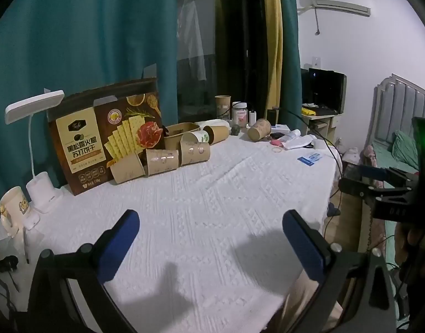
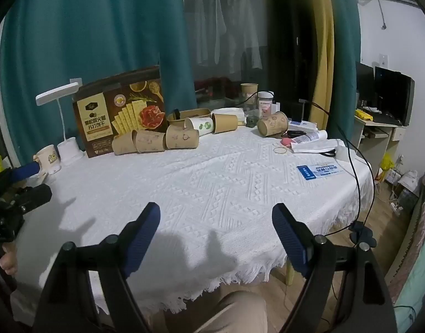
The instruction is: Flip cup upright
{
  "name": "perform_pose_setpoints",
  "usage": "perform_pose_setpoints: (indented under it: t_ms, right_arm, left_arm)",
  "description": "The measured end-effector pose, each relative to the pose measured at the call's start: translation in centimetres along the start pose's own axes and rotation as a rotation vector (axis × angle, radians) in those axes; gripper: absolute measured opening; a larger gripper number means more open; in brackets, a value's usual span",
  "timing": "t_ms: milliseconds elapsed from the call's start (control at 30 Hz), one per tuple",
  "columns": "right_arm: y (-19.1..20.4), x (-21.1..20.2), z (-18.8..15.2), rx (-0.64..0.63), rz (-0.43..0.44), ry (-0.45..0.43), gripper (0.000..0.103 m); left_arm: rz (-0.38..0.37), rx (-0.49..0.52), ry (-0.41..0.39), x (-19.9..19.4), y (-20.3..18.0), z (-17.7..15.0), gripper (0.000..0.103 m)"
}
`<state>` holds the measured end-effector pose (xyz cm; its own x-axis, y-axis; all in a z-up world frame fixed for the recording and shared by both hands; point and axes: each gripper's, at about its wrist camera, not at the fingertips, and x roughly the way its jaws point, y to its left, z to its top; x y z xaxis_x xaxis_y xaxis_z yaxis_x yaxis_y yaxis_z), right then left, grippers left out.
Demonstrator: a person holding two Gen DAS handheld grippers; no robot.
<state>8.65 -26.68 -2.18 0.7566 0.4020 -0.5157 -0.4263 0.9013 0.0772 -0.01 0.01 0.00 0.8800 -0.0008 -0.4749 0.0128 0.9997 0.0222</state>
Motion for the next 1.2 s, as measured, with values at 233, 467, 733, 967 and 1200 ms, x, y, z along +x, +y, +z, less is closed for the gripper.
perform_pose_setpoints:
  t_ms: [233, 467, 733, 967, 1200]
  right_arm:
    - [-0.2, 0.2, -0.2, 0.002, 0.001, -0.006, 0.081]
    - [-0.1, 0.8, -0.2, -0.002, 0.004, 0.004, 0.081]
    - [-0.1, 0.7, -0.3, 0.0, 0.005, 0.01, 0.081]
    - [-0.1, 1.1, -0.4, -0.007, 0.012, 0.018, 0.081]
    - [-0.1, 1.3, -0.2, -0.008, 0.014, 0.02, 0.081]
  left_arm:
    - [0.0, -0.002, 0.009, 0.1, 0.1, -0.1, 0.103]
    - [0.003, 0.003, 0.0, 0.0, 0.0, 0.0, 0.103]
    - [0.001, -0.005, -0.005, -0.1, 0.3, 0.2, 0.103]
    - [-0.003, -0.005, -0.002, -0.1, 0.4, 0.8, 0.103]
    - [-0.003, -0.005, -0.004, -0.2, 0.3, 0.6, 0.103]
